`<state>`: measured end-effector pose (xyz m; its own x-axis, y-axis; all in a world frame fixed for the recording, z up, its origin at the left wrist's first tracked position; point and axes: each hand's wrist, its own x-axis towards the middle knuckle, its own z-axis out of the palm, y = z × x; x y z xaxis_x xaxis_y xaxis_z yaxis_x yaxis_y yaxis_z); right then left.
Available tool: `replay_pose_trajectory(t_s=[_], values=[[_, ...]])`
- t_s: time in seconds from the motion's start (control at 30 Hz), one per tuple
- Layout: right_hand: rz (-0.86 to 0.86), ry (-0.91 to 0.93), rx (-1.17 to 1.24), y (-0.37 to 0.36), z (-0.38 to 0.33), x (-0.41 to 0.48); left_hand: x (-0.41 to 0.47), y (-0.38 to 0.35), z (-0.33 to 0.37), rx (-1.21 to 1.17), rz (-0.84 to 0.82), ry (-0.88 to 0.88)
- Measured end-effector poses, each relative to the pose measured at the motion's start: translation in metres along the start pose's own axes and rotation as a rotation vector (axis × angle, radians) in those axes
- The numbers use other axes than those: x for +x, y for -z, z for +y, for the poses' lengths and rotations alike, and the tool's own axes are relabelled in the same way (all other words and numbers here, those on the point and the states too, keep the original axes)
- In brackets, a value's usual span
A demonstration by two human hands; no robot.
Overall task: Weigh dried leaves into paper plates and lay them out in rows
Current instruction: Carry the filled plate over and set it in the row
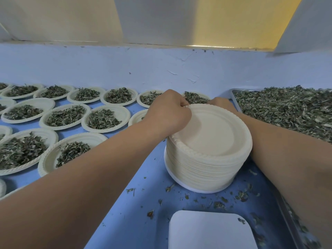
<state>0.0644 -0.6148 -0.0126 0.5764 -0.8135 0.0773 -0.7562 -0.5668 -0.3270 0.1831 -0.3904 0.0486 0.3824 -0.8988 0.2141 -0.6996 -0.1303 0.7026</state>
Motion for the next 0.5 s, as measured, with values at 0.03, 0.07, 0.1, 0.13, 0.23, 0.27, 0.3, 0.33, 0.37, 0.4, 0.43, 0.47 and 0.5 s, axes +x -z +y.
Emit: replay_pose_trajectory(t_s=[0.03, 0.07, 0.1, 0.13, 0.23, 0.27, 0.3, 0.33, 0.37, 0.4, 0.43, 0.47, 0.5], values=[[-0.006, -0.002, -0.001, 0.000, -0.001, 0.000, 0.000, 0.001, 0.000, -0.005, 0.001, 0.002], [-0.022, 0.005, 0.004, 0.000, -0.001, 0.000, 0.000, 0.002, 0.000, -0.008, 0.003, 0.004], [-0.028, 0.022, -0.003, 0.001, -0.001, 0.000, 0.000, 0.002, 0.001, -0.006, 0.004, 0.004], [-0.028, 0.041, -0.012, 0.003, -0.004, -0.002, 0.000, 0.002, 0.001, 0.000, 0.007, 0.003], [-0.024, 0.041, -0.004, 0.011, -0.003, -0.006, -0.001, 0.002, 0.000, 0.008, 0.014, 0.003], [-0.025, 0.040, 0.007, 0.016, -0.004, -0.007, -0.001, 0.003, 0.000, 0.006, 0.022, 0.010], [-0.010, 0.045, 0.028, 0.021, -0.006, -0.011, -0.003, 0.003, 0.001, -0.003, 0.034, 0.018], [0.016, 0.044, 0.053, 0.026, -0.006, -0.014, -0.004, 0.004, 0.003, -0.025, 0.051, 0.025], [0.043, 0.038, 0.082, 0.033, -0.007, -0.018, -0.005, 0.005, 0.005, -0.058, 0.076, 0.032], [0.076, 0.026, 0.136, 0.037, -0.006, -0.022, -0.007, 0.006, 0.008, -0.091, 0.100, 0.045], [0.098, 0.004, 0.203, 0.043, -0.006, -0.028, -0.008, 0.008, 0.011, -0.127, 0.116, 0.063], [0.117, -0.013, 0.273, 0.047, -0.007, -0.034, -0.008, 0.009, 0.013, -0.168, 0.126, 0.089], [0.132, -0.030, 0.337, 0.052, -0.008, -0.041, -0.008, 0.011, 0.016, -0.203, 0.127, 0.121]])
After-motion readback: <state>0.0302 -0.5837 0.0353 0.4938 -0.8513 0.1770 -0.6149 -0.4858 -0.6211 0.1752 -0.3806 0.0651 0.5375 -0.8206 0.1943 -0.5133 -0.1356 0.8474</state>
